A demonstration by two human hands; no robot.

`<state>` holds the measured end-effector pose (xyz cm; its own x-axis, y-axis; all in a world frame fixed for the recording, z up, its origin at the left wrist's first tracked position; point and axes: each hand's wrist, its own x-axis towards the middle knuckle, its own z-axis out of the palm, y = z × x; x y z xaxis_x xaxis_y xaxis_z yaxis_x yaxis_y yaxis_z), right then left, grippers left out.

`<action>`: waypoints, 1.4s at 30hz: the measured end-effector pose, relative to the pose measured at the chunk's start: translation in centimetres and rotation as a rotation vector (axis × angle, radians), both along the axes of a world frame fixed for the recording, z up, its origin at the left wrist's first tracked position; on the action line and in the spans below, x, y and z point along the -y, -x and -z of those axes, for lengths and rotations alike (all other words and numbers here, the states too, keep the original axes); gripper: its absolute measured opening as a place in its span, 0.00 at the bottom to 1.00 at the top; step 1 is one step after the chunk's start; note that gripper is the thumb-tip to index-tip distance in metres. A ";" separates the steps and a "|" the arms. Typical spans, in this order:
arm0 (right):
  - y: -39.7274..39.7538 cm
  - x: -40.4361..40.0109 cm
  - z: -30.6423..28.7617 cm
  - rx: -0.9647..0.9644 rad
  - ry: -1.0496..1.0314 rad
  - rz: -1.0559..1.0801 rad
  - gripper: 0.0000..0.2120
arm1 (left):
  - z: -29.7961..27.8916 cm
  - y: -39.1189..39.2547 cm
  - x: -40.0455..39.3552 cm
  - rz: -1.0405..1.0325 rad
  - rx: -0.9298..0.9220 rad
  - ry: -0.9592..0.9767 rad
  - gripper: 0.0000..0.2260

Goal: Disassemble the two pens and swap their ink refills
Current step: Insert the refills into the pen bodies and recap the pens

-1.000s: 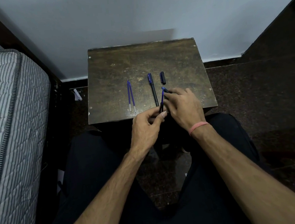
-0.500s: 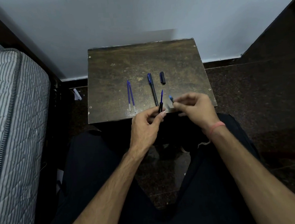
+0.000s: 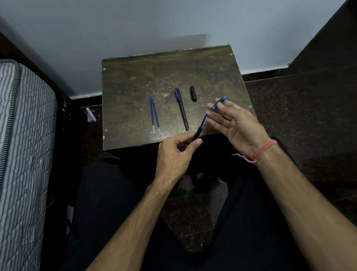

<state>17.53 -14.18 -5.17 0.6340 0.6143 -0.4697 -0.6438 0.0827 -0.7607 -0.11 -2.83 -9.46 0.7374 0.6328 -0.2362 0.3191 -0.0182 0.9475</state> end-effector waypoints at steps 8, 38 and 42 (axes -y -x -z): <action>0.4 -0.3 -0.3 0.049 0.046 -0.051 0.08 | -0.2 0.1 -0.1 0.014 -0.017 -0.012 0.11; 1.4 -1.1 1.0 0.252 0.055 -0.215 0.09 | 0.1 -0.4 -0.7 0.052 0.037 0.063 0.10; 1.5 -1.4 1.0 0.274 0.108 -0.168 0.17 | -0.1 -0.3 -0.5 0.070 0.043 0.048 0.10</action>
